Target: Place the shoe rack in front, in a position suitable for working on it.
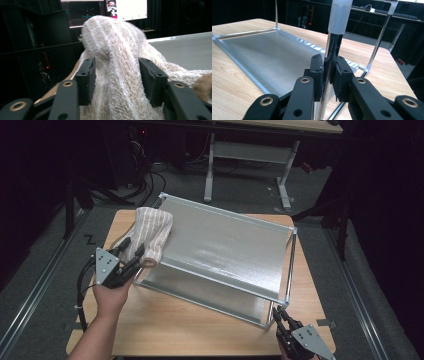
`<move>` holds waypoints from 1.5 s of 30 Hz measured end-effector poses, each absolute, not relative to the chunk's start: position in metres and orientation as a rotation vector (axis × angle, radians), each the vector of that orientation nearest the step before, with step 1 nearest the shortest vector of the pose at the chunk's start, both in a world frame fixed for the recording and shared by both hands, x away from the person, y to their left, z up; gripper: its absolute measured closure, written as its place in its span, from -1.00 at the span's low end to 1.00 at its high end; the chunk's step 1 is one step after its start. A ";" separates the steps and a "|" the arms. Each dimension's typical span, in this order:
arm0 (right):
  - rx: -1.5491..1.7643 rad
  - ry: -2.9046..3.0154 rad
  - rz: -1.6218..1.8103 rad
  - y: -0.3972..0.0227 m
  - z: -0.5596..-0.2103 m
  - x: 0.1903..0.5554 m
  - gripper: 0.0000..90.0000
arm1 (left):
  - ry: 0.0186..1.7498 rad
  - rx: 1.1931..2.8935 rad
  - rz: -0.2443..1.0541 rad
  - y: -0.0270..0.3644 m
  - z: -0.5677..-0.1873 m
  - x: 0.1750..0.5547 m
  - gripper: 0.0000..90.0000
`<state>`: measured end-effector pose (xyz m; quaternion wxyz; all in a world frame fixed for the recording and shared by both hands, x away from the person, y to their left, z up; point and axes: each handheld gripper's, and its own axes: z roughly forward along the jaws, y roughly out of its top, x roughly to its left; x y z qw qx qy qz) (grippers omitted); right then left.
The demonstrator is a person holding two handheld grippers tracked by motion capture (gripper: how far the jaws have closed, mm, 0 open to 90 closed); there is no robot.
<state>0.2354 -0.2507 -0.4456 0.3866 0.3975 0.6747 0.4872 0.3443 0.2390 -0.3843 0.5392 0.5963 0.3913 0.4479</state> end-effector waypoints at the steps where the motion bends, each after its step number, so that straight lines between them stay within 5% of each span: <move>1: 1.011 1.715 1.240 -0.250 -0.446 0.235 0.76 | 0.939 1.416 1.074 0.241 -0.384 0.344 0.21; 14: 0.997 1.730 1.239 -0.246 -0.445 0.234 0.76 | 0.962 1.428 1.114 0.249 -0.386 0.344 0.65; 45: 0.934 1.789 1.299 -0.213 -0.446 0.228 0.77 | 0.747 1.515 0.986 0.136 -0.386 0.316 0.67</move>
